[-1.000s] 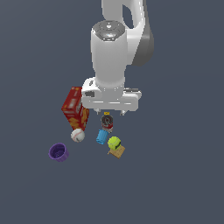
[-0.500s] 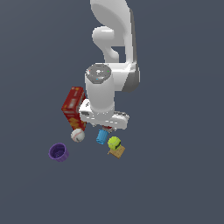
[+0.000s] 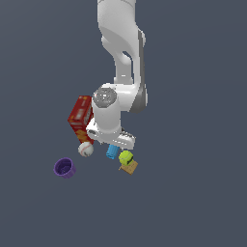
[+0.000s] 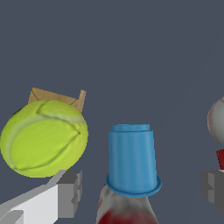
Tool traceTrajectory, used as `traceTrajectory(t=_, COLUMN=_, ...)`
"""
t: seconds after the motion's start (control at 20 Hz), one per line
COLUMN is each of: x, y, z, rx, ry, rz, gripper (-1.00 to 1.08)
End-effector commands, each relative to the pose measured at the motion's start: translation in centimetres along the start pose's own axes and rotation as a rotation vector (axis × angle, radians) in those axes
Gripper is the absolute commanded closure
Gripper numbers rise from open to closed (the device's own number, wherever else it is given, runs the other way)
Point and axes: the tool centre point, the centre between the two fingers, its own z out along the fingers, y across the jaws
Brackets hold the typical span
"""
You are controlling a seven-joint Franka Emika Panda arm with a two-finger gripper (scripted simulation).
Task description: Pick up a designated object from a clutter of objects.
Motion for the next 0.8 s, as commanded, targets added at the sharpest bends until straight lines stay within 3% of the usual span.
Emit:
traceTrajectory(t=0.0, x=0.0, y=0.2, z=0.5, rx=0.000, ry=0.002, rz=0.009, gripper=-0.92)
traceTrajectory(t=0.35, x=0.0, y=0.2, z=1.1, rx=-0.001, ry=0.001, rz=0.009, gripper=-0.92)
traceTrajectory(t=0.75, x=-0.1, y=0.3, z=4.6, rx=-0.001, ry=0.002, rz=0.011, gripper=-0.92)
